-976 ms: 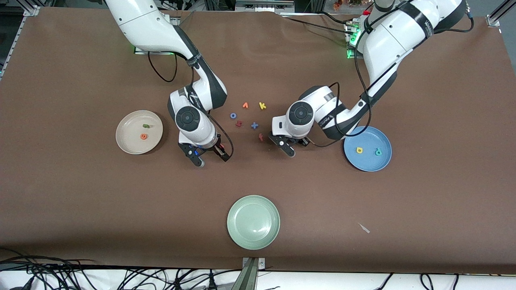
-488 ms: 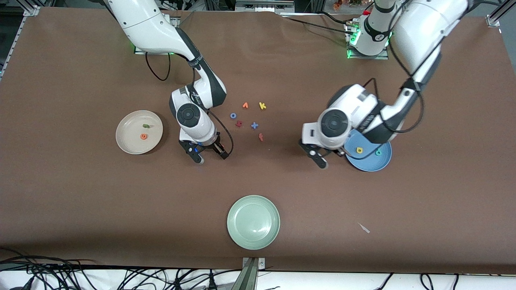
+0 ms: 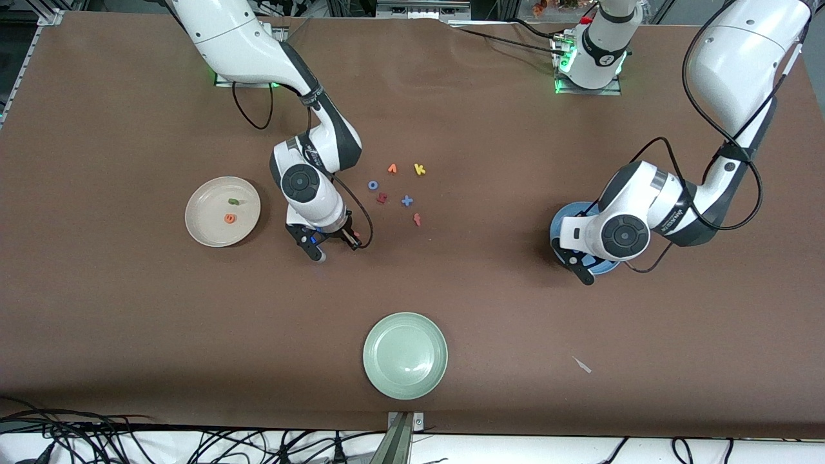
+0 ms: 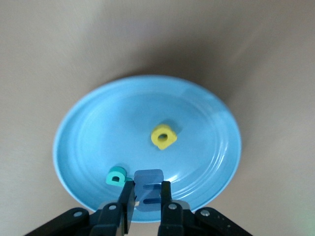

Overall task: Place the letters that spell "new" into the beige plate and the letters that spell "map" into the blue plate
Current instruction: 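Place blue m with the left gripper while the right gripper grasps pink W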

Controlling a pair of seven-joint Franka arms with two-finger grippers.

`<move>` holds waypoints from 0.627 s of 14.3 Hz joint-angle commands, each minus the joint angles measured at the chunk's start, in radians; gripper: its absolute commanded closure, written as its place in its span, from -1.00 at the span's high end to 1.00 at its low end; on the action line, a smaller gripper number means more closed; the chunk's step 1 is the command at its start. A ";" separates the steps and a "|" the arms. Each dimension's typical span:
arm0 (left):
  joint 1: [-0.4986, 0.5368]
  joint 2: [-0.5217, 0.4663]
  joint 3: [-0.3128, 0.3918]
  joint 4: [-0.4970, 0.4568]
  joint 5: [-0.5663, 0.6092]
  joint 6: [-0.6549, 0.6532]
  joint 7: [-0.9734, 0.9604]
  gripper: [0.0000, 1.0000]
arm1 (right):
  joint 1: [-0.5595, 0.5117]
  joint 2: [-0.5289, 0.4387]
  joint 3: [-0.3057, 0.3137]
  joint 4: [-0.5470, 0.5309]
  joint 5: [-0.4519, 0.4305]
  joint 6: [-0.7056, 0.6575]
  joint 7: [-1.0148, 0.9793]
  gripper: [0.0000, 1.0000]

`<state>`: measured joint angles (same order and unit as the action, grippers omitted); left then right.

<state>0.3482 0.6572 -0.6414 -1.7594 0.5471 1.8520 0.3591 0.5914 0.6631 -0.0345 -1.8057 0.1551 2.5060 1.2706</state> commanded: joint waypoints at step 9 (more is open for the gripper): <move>0.061 -0.158 -0.104 -0.072 -0.074 0.012 -0.023 1.00 | -0.004 -0.204 -0.183 0.030 0.009 -0.545 -0.560 -1.00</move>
<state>0.4012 0.5764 -0.6994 -1.8507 0.5265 1.9172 0.3450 0.5866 0.5420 -0.1816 -1.7154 0.1542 2.0312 0.8276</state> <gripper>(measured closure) 0.123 0.731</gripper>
